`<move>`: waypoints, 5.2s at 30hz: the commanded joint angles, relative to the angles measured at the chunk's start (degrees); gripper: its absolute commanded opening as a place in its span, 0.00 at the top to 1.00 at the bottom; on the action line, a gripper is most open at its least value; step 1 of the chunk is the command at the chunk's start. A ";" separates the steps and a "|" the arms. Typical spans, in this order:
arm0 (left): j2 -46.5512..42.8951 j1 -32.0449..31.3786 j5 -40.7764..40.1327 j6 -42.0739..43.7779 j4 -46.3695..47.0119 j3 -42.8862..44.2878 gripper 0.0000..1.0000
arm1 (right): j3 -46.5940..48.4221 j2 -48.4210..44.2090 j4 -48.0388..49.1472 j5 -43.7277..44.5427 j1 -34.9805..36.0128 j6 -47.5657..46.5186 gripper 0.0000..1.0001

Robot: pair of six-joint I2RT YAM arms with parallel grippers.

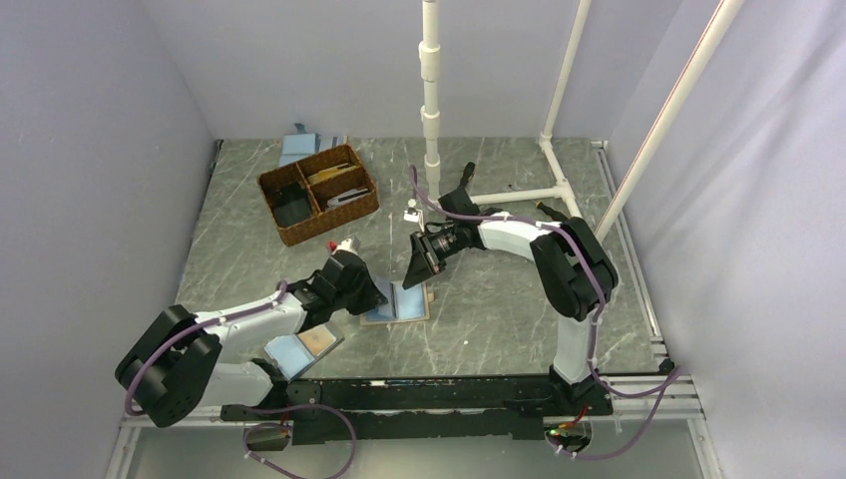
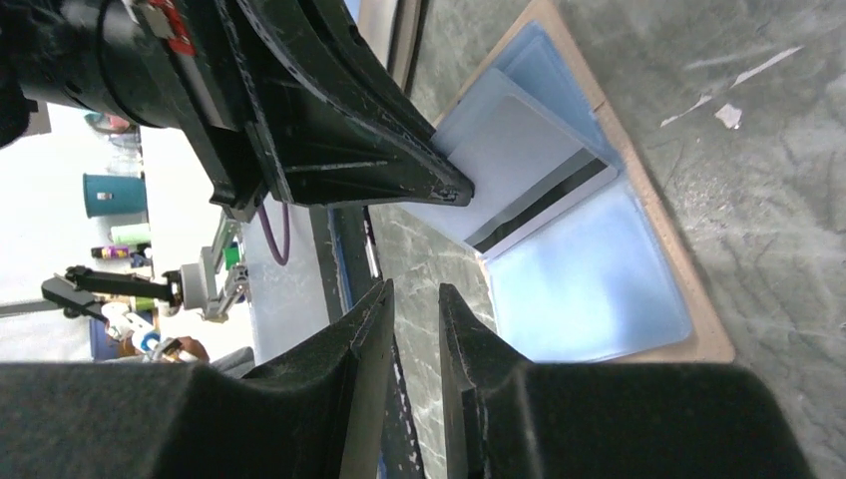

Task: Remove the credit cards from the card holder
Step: Pick up the card holder from the center of the board, then remove the credit card from the card holder, then place the card holder at the center of the board, then place the credit card in the storage box.

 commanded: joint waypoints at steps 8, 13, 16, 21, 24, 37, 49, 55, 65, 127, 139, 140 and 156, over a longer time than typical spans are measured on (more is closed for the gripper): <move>-13.31 0.78 3.53 4.79 24.68 -12.62 1.00 | 2.22 1.43 -2.68 -8.67 -1.26 -2.17 0.71; -18.75 0.78 5.26 5.94 29.18 -15.81 1.00 | 0.83 0.72 1.10 -12.25 -2.57 1.51 0.69; -17.88 0.78 7.69 6.28 30.71 -14.91 1.00 | 0.24 -0.17 2.76 -13.46 -2.63 3.05 0.67; -15.19 0.86 10.07 5.81 34.56 -13.69 1.00 | 0.22 -0.59 2.63 -13.02 -2.79 2.98 0.65; -15.39 0.80 10.02 5.02 36.53 -14.29 1.00 | 0.41 -0.44 1.57 -11.61 -3.15 2.34 0.65; -17.35 0.82 10.68 2.94 41.41 -15.48 1.00 | -0.45 -0.52 4.79 -16.47 -3.05 4.67 0.64; -19.46 0.85 8.11 1.42 38.15 -15.83 0.88 | 0.23 -1.15 4.40 -19.31 -2.41 4.13 1.00; -24.48 0.81 4.01 -0.06 29.66 -15.98 0.62 | 1.61 -0.68 -0.78 -17.29 -2.88 -0.45 1.00; -29.05 1.29 -2.10 -1.60 22.95 -19.98 1.00 | 4.50 2.39 -11.73 -13.53 -6.28 -10.76 1.00; -10.18 2.28 15.41 26.30 -4.42 14.83 1.00 | 17.05 -7.61 -60.13 -14.06 -14.64 -63.13 0.66; -1.79 3.47 -23.96 29.82 -50.02 39.58 1.00 | 3.28 -28.44 -27.61 7.98 -14.90 -37.88 0.60; 0.30 3.81 -25.50 29.95 -51.89 41.72 1.00 | 2.24 -30.12 -25.58 9.85 -14.89 -36.81 0.60; 42.72 7.73 -66.16 22.25 -84.31 81.31 1.00 | -16.51 -53.12 -10.96 14.21 -15.88 -35.01 0.43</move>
